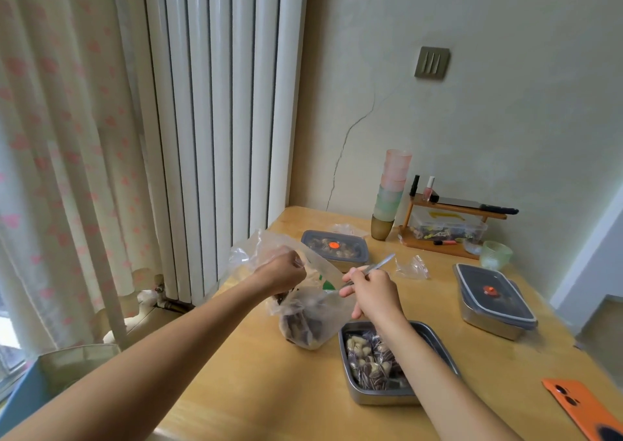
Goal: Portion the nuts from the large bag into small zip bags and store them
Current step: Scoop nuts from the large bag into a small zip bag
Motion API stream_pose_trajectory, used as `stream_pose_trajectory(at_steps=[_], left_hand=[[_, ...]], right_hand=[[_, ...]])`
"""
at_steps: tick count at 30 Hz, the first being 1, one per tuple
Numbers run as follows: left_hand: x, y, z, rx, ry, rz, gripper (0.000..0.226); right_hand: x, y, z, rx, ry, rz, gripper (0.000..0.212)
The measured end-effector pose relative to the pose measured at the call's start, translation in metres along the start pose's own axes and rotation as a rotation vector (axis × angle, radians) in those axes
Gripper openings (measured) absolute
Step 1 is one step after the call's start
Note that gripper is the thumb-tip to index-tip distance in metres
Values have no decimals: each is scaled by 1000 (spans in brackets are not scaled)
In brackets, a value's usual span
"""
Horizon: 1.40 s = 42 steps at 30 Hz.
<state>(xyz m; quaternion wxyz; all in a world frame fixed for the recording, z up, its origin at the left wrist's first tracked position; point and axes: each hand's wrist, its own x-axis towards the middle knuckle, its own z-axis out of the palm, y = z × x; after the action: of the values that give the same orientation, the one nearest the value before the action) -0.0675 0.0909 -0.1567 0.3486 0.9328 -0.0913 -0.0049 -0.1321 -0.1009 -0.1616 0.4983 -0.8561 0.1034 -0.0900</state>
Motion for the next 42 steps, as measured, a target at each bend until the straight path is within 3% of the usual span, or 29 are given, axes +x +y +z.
stream_pose_trajectory(at_steps=[5,8,13,15,19,29,36,42], left_hand=[[6,-2,3,82,5,-3,18],[4,-14,-1,331,-87,-101,24],[-6,-56,-3,494,-326,-248,25],[-8,-63,-6,454,-270,-253,24],[-7,-64,-8,303,-74,-94,13],[-6,-50,-4,-324,87,104,54],[-11,-68,10,-494,-140,58,73],[-5,-76,16,-583,-76,-91,74]], right_hand=[[4,14,-5,81,-7,78,31],[4,14,-5,109,-19,88,31],[4,12,-1,170,-50,118,29],[4,12,1,211,-68,137,29],[5,8,5,271,-56,153,29],[7,-20,-2,305,158,2,32],[4,-27,-2,238,137,-48,32],[0,-35,0,221,150,-79,34]])
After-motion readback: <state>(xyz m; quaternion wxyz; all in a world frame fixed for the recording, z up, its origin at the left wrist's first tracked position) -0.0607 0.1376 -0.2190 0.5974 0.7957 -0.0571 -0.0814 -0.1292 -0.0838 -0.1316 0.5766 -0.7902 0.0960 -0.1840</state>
